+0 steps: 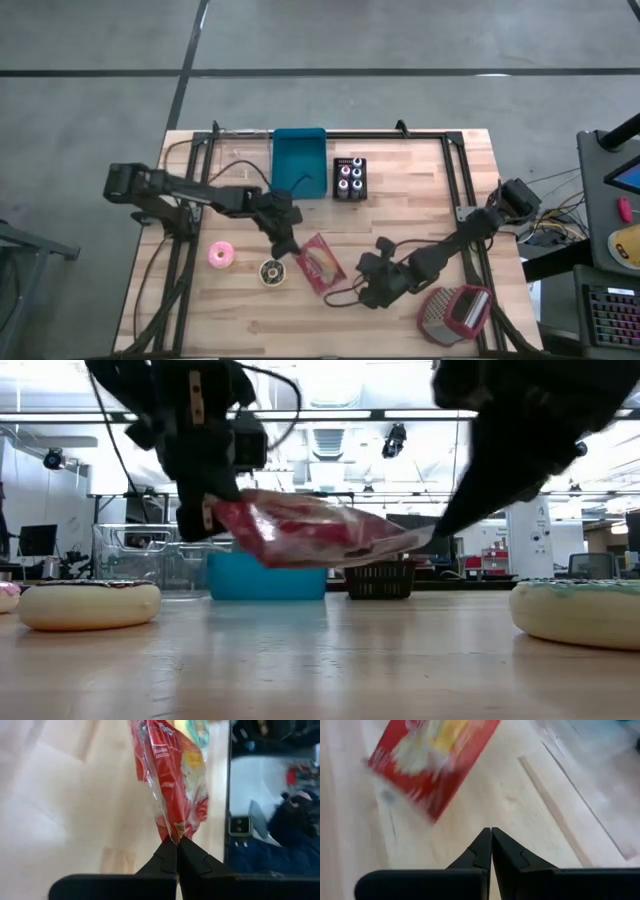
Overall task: Pick & Place Food Item
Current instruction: Put the popcorn bag into the blue bin
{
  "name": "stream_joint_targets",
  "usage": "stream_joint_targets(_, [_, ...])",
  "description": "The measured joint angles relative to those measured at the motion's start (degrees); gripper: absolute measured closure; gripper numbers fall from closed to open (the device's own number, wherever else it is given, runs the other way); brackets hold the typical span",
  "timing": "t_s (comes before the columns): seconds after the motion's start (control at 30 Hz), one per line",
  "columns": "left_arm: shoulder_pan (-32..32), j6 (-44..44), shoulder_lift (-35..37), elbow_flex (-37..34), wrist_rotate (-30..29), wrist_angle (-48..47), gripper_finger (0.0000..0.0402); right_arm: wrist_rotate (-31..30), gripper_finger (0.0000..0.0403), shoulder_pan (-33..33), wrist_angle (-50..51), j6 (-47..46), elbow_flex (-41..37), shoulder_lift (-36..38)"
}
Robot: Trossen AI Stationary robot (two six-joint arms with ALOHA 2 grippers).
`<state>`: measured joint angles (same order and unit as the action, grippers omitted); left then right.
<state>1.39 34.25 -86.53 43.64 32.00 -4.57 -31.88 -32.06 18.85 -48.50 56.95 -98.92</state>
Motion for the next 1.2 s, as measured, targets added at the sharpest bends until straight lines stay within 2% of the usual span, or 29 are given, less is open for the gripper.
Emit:
stream_joint_targets(0.17, [0.6, -1.3, 8.4, 0.0, -9.9, -7.3, 0.0401, -1.4, 0.0394, 0.1, 0.4, -2.9, -4.9, 2.8])
stream_joint_targets(0.37, [2.4, -3.0, 19.1, 0.0, -18.4, -12.0, 0.0401, -2.7, 0.0394, 0.0, 0.0, -8.3, -9.2, 5.4])
stream_joint_targets(0.57, [6.7, -7.7, 25.2, 4.2, -32.3, -22.5, 0.0401, -3.0, 0.0394, 0.1, -0.2, -10.0, -11.2, 6.3])
stream_joint_targets(0.7, [11.5, -15.5, 24.5, 9.9, -33.0, -28.9, 0.0401, -3.1, 0.0394, 0.1, -0.6, -9.1, -11.2, 6.6])
stream_joint_targets(0.8, [15.3, -19.9, 22.2, 15.5, -30.8, -34.7, 0.0401, -3.4, 0.0394, 0.1, -1.1, -8.5, -11.2, 6.7])
stream_joint_targets(1.0, [21.6, -33.1, 15.5, 27.5, -29.4, -46.2, 0.0401, -3.4, 0.0394, 0.1, -1.2, -8.3, -11.2, 6.5])
stream_joint_targets(1.1, [23.0, -40.8, 11.2, 33.1, -29.5, -51.1, 0.0401, -3.4, 0.0394, 0.1, -1.2, -8.1, -11.2, 6.5])
stream_joint_targets(1.2, [23.9, -44.5, 6.6, 38.5, -29.6, -53.7, 0.0401, -3.4, 0.0394, 0.1, -1.2, -7.3, -11.3, 6.5])
